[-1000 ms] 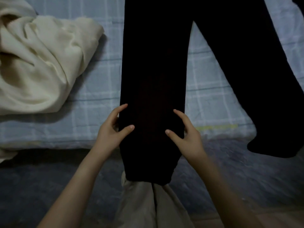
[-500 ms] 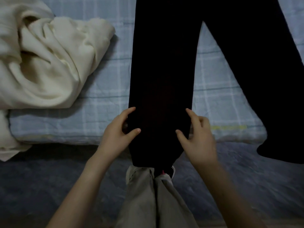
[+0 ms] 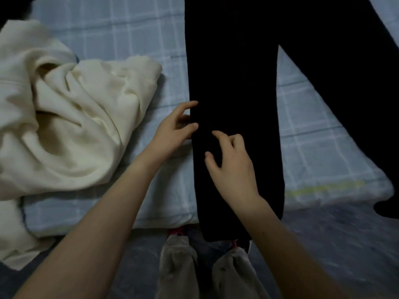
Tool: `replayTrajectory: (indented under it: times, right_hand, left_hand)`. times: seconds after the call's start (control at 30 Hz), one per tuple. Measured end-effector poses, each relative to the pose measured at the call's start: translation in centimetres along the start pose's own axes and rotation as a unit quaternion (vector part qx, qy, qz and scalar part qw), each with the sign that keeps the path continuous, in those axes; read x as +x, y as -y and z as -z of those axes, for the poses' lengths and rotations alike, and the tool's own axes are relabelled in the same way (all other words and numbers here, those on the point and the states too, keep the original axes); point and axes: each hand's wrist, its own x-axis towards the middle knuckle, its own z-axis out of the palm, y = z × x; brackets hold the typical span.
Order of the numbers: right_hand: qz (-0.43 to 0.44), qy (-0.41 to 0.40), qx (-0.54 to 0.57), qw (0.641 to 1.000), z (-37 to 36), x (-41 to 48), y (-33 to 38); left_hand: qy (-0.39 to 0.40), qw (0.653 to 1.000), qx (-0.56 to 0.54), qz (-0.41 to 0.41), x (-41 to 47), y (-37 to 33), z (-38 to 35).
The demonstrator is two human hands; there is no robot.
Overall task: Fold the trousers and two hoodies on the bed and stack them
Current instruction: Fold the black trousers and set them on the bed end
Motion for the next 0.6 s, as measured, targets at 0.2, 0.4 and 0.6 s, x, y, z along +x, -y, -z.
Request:
replayTrajectory:
  times: [0.2,0.4,0.6]
  right_hand:
    - [-0.061,0.104,-0.173,0.977,-2.4,0.5,2.9]
    - [-0.028,0.182,-0.026,0.982,1.5,0.6,1.2]
    - [-0.026,0.186,-0.043,0.981,2.1,0.5,-0.1]
  left_hand:
    - [0.067,0.996,0.042,-0.048,3.6,-2.1,1.4]
    - [0.064,0.998,0.007,-0.023,6.4,-4.2,1.8]
    - [0.078,0.997,0.001,-0.024,6.9,-6.0,1.0]
